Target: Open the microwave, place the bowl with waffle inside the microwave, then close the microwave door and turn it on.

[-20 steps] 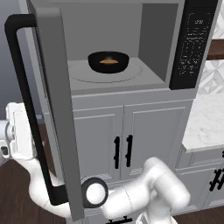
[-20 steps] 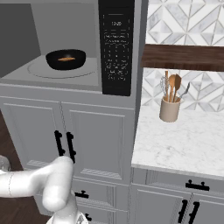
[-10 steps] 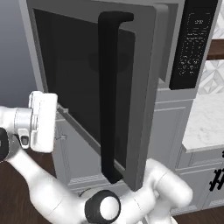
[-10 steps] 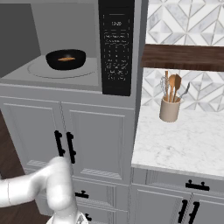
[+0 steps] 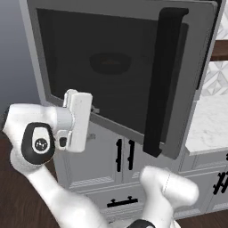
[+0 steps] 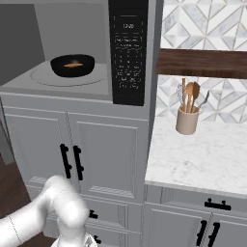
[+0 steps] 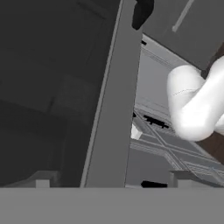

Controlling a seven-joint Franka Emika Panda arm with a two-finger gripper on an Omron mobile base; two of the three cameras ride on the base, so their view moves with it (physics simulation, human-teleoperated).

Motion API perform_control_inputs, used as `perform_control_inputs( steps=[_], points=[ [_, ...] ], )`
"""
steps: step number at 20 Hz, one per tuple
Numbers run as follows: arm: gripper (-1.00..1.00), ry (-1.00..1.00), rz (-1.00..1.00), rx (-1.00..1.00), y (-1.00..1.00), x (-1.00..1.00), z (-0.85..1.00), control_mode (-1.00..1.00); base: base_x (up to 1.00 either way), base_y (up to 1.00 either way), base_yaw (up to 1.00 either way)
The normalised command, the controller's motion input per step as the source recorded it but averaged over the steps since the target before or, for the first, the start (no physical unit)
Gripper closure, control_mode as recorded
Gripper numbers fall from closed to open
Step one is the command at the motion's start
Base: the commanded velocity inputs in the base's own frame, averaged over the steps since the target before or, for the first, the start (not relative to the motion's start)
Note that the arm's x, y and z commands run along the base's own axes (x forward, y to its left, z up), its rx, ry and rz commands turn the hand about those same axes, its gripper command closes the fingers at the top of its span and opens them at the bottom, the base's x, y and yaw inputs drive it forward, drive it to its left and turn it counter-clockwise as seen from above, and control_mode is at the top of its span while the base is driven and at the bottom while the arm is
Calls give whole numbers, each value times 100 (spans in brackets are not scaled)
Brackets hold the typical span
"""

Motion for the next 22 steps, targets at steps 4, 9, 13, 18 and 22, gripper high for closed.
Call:
perform_control_inputs(
  steps=[4, 9, 13, 18, 22],
  points=[
    [-100, -7, 25, 12, -72, 0, 4, -100, 0, 0, 0],
    [-100, 0, 21, 14, -60, 2, 26, -100, 0, 0, 0],
    [-100, 1, 20, 11, -49, 5, 33, -100, 0, 0, 0],
    [-100, 3, 22, 3, -42, 19, 15, -100, 0, 0, 0],
    [-100, 4, 23, 1, -37, 24, 1, -100, 0, 0, 0]
  ],
)
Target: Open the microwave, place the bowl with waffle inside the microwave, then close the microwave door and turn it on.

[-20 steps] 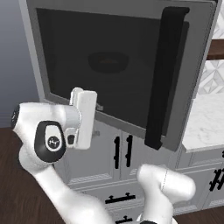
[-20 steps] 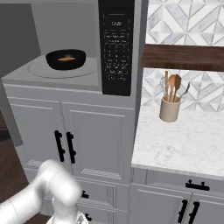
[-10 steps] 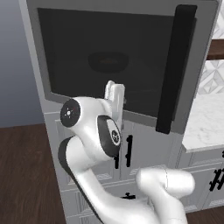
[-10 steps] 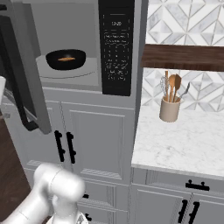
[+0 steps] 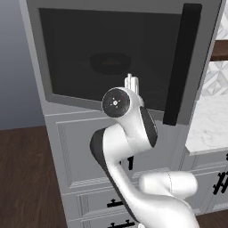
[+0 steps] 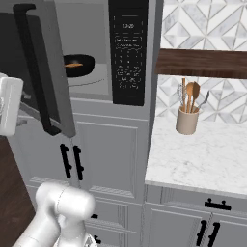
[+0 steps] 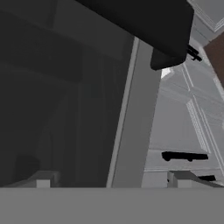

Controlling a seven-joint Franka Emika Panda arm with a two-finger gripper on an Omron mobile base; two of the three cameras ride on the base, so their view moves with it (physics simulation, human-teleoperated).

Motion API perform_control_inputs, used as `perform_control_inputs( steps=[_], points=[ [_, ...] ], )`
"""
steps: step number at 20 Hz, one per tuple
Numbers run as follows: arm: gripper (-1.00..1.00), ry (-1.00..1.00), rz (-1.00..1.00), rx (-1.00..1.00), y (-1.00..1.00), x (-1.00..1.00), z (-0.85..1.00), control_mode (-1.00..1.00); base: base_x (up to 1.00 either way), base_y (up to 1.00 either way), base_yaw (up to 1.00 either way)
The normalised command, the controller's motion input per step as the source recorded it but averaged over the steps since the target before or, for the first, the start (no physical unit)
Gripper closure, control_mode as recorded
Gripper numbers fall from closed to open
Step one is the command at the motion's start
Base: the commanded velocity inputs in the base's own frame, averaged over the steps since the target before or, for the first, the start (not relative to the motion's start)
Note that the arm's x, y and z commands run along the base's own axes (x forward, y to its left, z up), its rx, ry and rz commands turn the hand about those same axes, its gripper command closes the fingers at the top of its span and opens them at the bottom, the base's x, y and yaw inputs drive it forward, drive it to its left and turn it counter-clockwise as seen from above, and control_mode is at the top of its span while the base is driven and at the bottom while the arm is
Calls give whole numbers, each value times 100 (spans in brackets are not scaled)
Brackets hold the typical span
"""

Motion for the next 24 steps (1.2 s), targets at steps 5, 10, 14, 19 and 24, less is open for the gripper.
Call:
perform_control_inputs(
  steps=[5, 10, 14, 19, 24],
  points=[
    [-100, 5, 23, 0, -33, 20, 0, -100, 0, 0, 0],
    [-100, 5, 22, 0, -24, 21, 0, -100, 0, 0, 0],
    [-100, 1, 21, 0, -16, 30, 0, -100, 0, 0, 0],
    [-100, 0, 19, -1, -16, 25, 0, -100, 0, 0, 0],
    [-100, -2, 8, -10, -3, 22, 0, -100, 0, 0, 0]
  ],
)
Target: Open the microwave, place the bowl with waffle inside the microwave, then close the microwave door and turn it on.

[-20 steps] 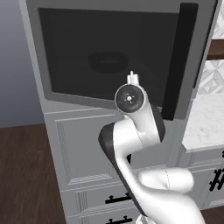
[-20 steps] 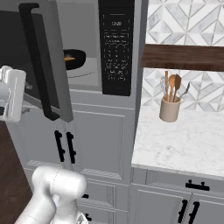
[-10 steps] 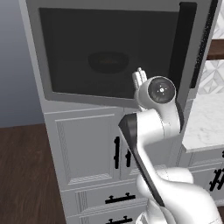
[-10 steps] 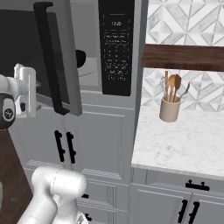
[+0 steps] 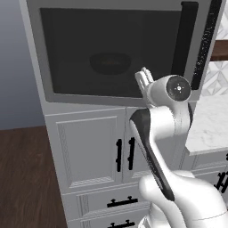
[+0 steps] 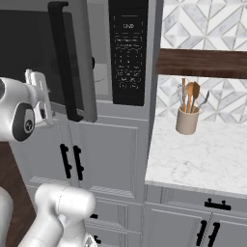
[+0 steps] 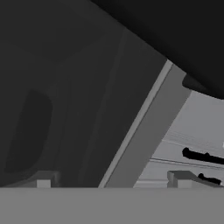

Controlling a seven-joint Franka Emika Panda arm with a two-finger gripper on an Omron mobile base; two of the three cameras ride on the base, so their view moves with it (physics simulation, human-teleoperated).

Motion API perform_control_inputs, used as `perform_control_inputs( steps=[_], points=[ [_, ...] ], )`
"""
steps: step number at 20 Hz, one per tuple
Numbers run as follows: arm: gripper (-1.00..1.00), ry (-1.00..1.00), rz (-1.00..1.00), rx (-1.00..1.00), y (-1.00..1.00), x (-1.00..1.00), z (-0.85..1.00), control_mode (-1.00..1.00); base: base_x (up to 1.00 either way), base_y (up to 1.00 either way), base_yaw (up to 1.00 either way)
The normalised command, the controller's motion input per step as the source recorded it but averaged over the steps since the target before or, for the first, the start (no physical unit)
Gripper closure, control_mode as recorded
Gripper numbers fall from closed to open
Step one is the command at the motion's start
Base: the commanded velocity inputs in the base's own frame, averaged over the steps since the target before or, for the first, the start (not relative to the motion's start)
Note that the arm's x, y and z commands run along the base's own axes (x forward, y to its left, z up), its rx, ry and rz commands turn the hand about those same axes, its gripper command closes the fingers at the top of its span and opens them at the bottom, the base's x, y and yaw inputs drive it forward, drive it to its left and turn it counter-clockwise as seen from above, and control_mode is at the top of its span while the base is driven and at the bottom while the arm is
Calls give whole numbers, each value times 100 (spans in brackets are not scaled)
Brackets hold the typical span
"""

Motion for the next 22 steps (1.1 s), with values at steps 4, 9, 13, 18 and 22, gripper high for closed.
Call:
perform_control_inputs(
  steps=[4, 9, 13, 18, 22],
  points=[
    [-100, -4, 1, -10, 0, 25, 0, -100, 0, 0, 0],
    [-100, -6, 0, -7, 0, 31, 0, -100, 0, 0, 0],
    [-100, -5, 0, -3, 0, 36, 0, -100, 0, 0, 0],
    [-100, -1, 0, 0, 0, 44, 0, -100, 0, 0, 0],
    [-100, 0, 0, 0, -1, 42, 0, -100, 0, 0, 0]
  ],
)
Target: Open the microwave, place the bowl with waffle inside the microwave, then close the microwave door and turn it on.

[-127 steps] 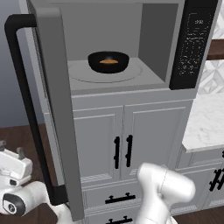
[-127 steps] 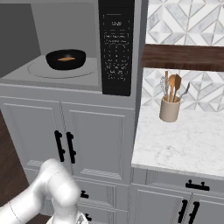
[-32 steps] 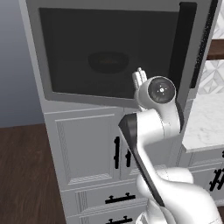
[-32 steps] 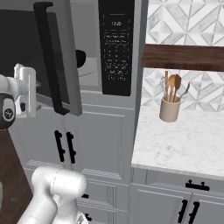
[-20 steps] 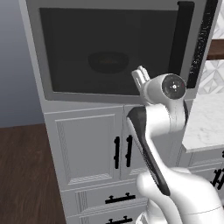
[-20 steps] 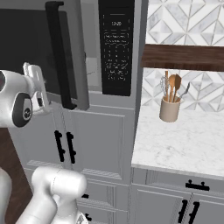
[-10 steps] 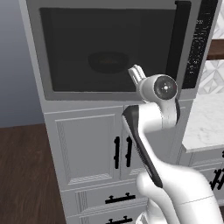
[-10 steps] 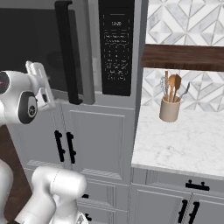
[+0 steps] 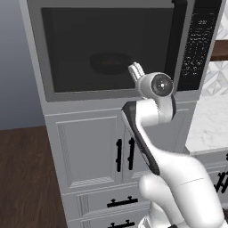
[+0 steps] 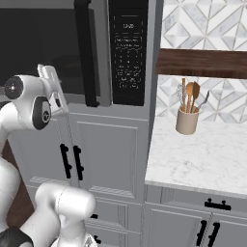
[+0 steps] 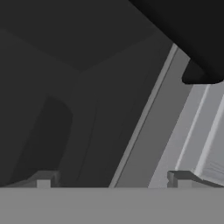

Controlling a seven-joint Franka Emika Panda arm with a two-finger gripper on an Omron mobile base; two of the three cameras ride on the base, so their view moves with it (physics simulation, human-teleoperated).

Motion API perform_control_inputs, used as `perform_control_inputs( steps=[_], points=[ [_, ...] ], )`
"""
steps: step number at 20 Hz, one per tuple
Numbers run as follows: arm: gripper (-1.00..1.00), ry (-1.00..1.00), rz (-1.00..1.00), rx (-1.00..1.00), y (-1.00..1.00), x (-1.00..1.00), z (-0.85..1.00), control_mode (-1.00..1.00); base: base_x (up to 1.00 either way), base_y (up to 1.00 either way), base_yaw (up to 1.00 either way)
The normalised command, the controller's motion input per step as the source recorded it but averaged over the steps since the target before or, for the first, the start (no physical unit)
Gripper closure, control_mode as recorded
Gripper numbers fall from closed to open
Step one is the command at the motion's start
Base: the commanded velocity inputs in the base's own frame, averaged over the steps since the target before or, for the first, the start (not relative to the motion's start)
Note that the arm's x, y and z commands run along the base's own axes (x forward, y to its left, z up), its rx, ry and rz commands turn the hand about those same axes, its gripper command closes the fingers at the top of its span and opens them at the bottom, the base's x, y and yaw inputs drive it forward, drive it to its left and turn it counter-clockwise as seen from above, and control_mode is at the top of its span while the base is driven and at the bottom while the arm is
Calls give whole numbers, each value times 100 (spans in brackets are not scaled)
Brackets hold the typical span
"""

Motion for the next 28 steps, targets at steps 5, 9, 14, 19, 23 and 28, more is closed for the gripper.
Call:
perform_control_inputs(
  steps=[5, 9, 14, 19, 23, 28],
  points=[
    [-100, 0, 0, 0, -2, 38, 0, -100, 0, 0, 0],
    [-100, 0, 0, 0, 0, 26, 0, -100, 0, 0, 0],
    [-100, 0, 0, 0, 0, 0, 0, -100, 0, 0, 0],
    [-100, 0, 0, 0, -2, -33, 9, -100, 0, 0, 0],
    [-100, 0, 0, 0, -34, -89, 23, -100, 0, 0, 0],
    [-100, 4, 0, 0, -54, -79, 20, -100, 0, 0, 0]
  ],
)
